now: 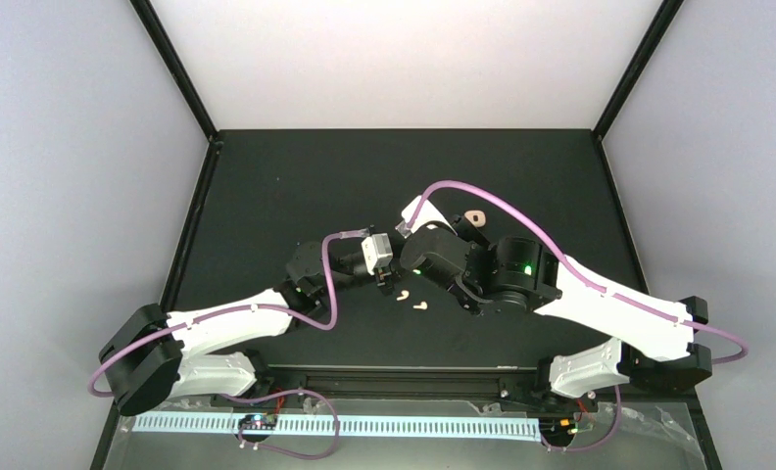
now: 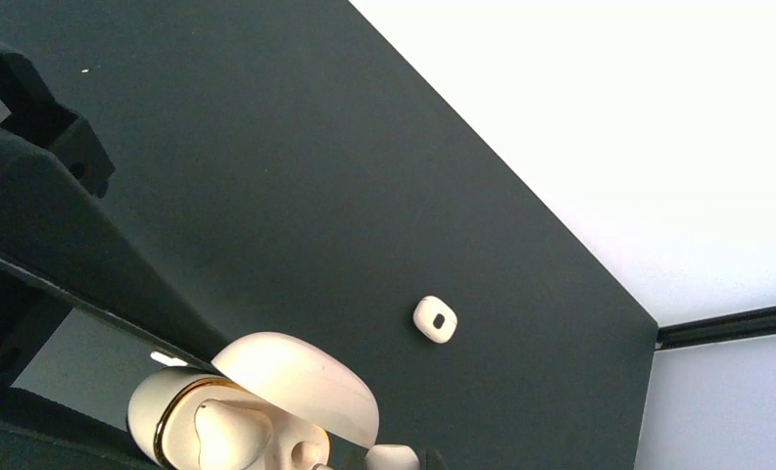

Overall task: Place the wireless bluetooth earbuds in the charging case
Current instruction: Place the earbud in the charging case.

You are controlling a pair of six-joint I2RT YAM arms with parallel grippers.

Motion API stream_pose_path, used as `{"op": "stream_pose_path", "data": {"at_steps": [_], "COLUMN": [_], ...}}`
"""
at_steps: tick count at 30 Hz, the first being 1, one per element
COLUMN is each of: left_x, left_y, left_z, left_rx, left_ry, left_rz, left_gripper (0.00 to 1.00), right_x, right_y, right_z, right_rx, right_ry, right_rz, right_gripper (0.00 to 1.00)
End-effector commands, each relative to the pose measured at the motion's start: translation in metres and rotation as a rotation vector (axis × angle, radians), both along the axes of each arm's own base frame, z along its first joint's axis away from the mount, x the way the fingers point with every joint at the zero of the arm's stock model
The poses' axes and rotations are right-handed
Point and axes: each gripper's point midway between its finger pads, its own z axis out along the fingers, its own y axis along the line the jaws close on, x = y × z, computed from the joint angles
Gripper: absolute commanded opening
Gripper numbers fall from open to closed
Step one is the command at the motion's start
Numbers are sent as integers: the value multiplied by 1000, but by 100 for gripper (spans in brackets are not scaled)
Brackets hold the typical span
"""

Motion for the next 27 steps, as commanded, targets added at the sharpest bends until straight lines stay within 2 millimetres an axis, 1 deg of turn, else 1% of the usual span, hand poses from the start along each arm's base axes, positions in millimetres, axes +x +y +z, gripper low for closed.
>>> {"op": "stream_pose_path", "data": {"at_steps": [1,17,27], "left_x": [-1,-4,-6], "left_y": [5,6,8], "left_z": [17,23,34], "left_rx": [-51,-72,-133], "left_ry": [-27,-24,14], "left_rz": [7,-12,-40], "left_gripper": [1,2,2], "right_x": [0,-2,-1], "right_y": [0,5,7], "right_z": [7,-3,-1], "right_rx": [5,-10,13], "right_ry": [-31,-18,-19], "right_rz": [-5,7,4], "right_gripper": [1,1,1]}}
